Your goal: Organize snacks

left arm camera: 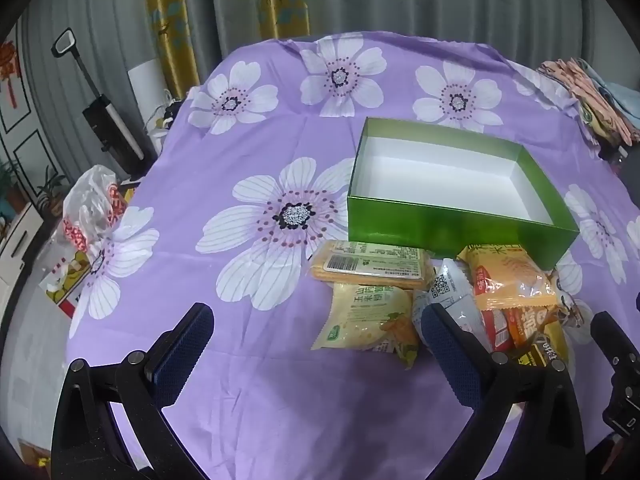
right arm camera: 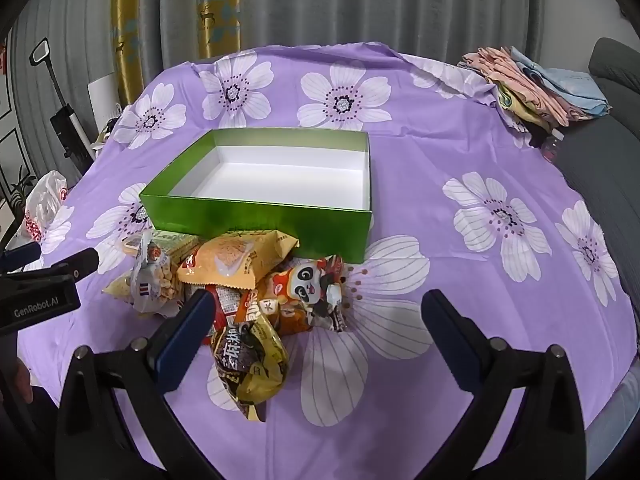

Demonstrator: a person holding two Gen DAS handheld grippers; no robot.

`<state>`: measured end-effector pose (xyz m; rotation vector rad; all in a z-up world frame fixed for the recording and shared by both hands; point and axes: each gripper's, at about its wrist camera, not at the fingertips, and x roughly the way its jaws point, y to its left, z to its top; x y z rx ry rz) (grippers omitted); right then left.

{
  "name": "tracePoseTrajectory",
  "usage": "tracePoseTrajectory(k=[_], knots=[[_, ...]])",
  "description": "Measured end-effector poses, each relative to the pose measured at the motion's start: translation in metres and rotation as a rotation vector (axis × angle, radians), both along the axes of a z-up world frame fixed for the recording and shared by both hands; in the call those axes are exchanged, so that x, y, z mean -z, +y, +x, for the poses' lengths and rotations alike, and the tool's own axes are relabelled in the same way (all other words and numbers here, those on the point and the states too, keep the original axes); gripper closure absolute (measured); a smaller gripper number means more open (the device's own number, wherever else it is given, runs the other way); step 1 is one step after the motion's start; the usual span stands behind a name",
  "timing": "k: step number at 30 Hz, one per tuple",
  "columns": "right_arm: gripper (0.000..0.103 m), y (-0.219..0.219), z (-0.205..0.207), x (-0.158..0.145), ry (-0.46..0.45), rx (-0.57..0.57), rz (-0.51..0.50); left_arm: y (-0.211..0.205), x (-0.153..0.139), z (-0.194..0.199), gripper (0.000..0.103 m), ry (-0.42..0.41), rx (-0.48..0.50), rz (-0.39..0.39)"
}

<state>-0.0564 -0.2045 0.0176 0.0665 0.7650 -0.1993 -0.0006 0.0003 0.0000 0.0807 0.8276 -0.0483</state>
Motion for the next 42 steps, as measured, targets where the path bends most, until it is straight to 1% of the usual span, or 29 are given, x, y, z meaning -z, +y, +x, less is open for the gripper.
tracePoseTrajectory(k=[8, 15, 19, 31, 42], knots=[[0.000, 0.001, 0.000, 0.000, 0.003, 0.000, -0.003, 0.002, 0.008, 0.000, 0.000, 0.015, 0.006, -0.002], [0.000, -0.004, 0.001, 0.002, 0.004, -0.001, -0.004, 0.002, 0.007, 0.001, 0.000, 0.023, -0.001, -0.008], [0.000, 0.003, 0.001, 0.002, 0.011, -0.003, -0.007, 0.003, 0.009, 0.001, 0.000, 0.026, -0.002, -0.012], [0.000, 0.000, 0.001, 0.008, 0.018, -0.005, 0.008, 0.005, 0.012, 0.003, 0.000, 0.042, -0.012, -0.007], [0.000, 0.000, 0.002, 0.008, 0.018, -0.003, 0.019, 0.004, 0.014, 0.003, 0.000, 0.053, -0.012, -0.007]])
